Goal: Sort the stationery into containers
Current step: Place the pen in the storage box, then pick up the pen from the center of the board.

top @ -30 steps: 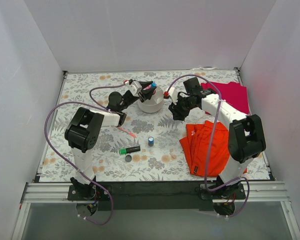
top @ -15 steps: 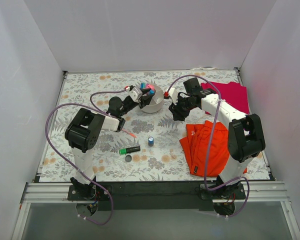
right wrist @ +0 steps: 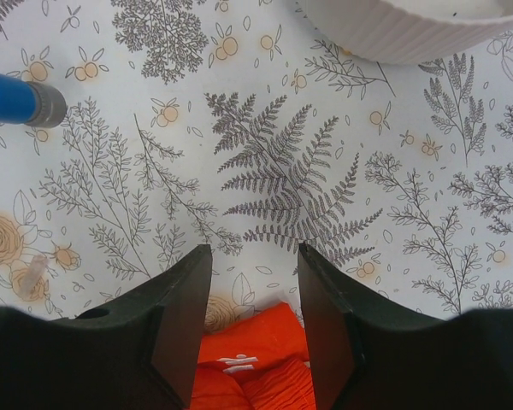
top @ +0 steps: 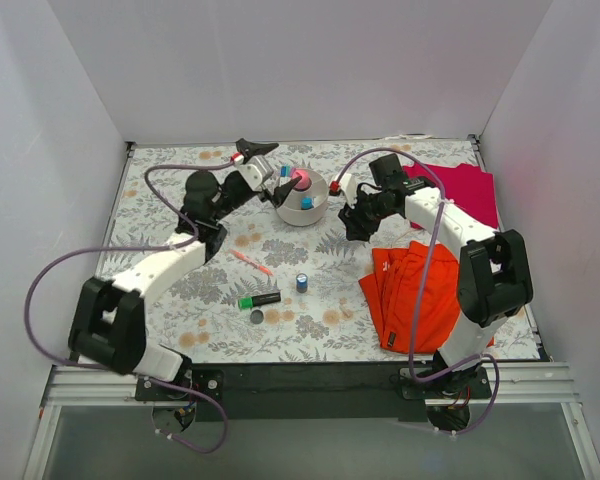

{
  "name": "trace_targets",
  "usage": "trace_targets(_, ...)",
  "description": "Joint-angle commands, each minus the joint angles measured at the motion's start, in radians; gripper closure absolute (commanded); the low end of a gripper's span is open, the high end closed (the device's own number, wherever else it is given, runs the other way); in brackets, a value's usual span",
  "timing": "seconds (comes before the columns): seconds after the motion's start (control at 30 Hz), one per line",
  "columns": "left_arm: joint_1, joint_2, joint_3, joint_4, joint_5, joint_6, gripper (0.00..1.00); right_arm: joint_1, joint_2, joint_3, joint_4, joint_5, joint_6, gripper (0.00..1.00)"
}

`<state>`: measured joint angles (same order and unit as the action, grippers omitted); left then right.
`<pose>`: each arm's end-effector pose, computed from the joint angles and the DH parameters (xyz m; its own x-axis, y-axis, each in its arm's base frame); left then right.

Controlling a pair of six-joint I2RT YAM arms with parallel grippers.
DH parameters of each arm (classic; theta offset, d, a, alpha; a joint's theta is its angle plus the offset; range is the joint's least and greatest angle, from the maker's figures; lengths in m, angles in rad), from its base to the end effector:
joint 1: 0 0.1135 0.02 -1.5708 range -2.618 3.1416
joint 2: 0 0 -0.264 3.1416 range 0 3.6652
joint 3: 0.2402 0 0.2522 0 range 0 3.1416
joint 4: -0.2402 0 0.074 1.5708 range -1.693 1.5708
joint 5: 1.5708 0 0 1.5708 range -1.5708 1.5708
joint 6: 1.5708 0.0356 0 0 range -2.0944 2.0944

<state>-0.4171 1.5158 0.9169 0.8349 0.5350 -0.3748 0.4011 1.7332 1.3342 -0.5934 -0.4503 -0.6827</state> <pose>0.3066 -0.1557 0.3130 -0.0946 -0.3026 -0.9484 0.8243 0.5104 -0.2450 0.3343 0.1586 0.2453 -0.2382 -0.7180 -0.6541 -0.9290 0.3648 -0.0621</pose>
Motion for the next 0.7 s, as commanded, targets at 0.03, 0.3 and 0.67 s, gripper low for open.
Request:
trace_targets(0.03, 0.029, -0.284, 0.103, -0.958, 0.1, 0.23, 0.12, -0.01, -0.084, 0.008, 0.014, -0.099, -0.011, 0.46)
trace_targets(0.3, 0.135, -0.407, 0.082, -1.6, -0.054, 0.381, 0.16, 0.019, -0.149, -0.029, 0.018, -0.169, -0.098, 0.46)
trace_targets(0.67, 0.536, -0.672, -0.142, -1.39, -0.277, -0.053, 0.07, 0.35, 0.061, 0.287, -0.02, -0.154, 0.081, 0.48)
